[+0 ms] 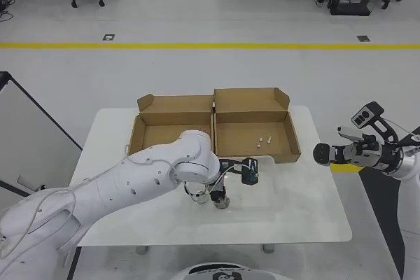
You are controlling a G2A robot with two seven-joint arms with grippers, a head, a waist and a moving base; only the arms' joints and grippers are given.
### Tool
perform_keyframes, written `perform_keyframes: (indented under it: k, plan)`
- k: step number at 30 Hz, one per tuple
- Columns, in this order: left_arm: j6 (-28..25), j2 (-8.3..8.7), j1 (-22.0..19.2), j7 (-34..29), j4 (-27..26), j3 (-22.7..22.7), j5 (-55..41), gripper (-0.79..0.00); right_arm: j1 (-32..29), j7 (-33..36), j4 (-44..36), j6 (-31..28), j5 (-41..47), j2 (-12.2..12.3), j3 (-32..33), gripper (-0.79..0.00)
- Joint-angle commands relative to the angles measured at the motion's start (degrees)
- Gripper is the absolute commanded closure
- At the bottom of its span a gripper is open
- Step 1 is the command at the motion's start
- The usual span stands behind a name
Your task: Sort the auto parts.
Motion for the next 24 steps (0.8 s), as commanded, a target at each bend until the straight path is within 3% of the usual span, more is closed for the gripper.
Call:
perform_keyframes:
  k: [1, 24]
  plan:
    - [-0.1, -0.42, 0.1, 0.2, 0.6, 0.5, 0.2, -0.785, 0.0, 0.0, 0.0, 0.0, 0.0, 0.0, 0.0, -0.785]
    - [-1.1, -4.53, 0.2, 1.1, 5.8, 3.5, 1.0, -0.785, 0.0, 0.0, 0.0, 0.0, 0.0, 0.0, 0.0, -0.785]
